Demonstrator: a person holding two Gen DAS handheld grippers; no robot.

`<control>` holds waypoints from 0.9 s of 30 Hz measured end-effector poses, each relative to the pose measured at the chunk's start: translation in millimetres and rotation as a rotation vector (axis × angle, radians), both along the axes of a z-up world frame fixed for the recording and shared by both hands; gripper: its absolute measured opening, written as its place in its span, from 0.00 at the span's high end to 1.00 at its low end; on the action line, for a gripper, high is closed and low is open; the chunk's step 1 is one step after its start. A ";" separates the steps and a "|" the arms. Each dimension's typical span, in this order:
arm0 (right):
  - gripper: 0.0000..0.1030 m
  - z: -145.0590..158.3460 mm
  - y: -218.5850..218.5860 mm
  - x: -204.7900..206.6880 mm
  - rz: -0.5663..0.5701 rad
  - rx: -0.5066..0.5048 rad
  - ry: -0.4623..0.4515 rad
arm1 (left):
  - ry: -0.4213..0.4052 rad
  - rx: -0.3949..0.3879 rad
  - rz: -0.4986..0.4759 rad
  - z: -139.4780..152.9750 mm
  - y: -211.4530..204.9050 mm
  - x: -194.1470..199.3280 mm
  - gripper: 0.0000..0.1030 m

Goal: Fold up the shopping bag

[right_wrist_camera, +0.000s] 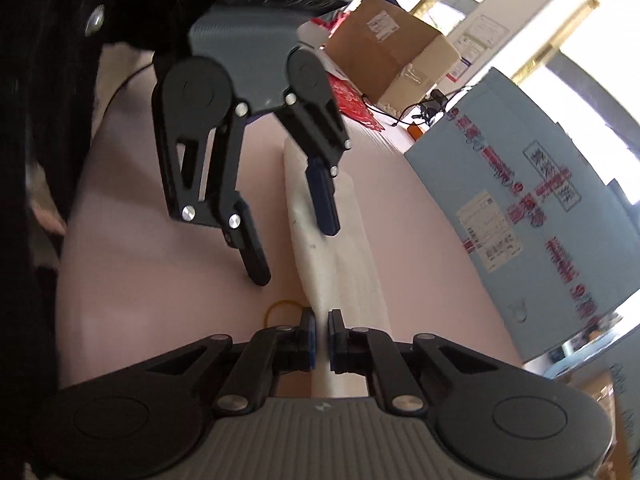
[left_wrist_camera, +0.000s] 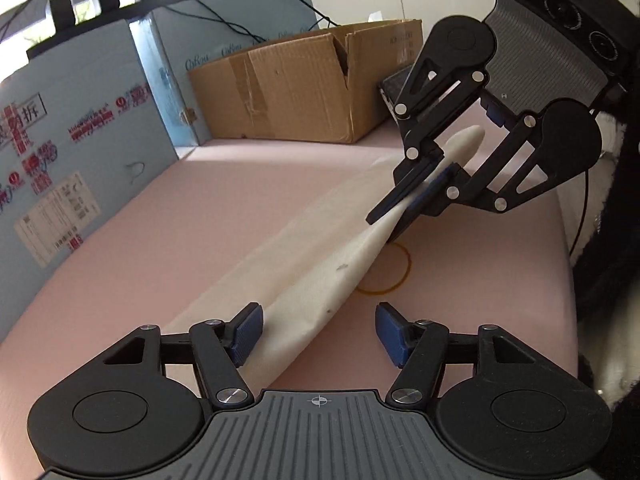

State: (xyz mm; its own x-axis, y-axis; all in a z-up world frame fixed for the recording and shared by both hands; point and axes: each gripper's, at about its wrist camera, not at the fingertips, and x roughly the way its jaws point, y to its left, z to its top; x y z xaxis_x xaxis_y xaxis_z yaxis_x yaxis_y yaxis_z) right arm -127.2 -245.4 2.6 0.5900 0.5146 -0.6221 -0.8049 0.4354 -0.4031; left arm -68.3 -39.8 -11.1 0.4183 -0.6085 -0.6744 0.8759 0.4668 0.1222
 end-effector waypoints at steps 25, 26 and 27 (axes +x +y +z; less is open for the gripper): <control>0.84 -2.0 -121.2 86.1 -0.440 0.601 0.687 | 0.593 -0.512 0.323 -28.9 123.4 94.6 0.80; 0.84 -5.1 -125.4 90.6 -0.493 0.617 0.701 | 0.591 -0.512 0.324 -28.9 123.1 95.3 0.80; 0.83 -8.3 -129.9 94.9 -0.548 0.634 0.714 | 0.588 -0.512 0.327 -28.8 123.0 95.9 0.80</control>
State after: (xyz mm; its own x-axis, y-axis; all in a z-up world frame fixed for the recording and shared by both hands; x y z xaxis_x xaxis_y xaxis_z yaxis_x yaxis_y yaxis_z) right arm -32.2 -375.3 -5.7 0.4455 0.6399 -0.6262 -0.3980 0.7681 0.5017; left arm 27.6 83.2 -39.9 0.2940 -0.8075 -0.5113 0.5416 0.5816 -0.6070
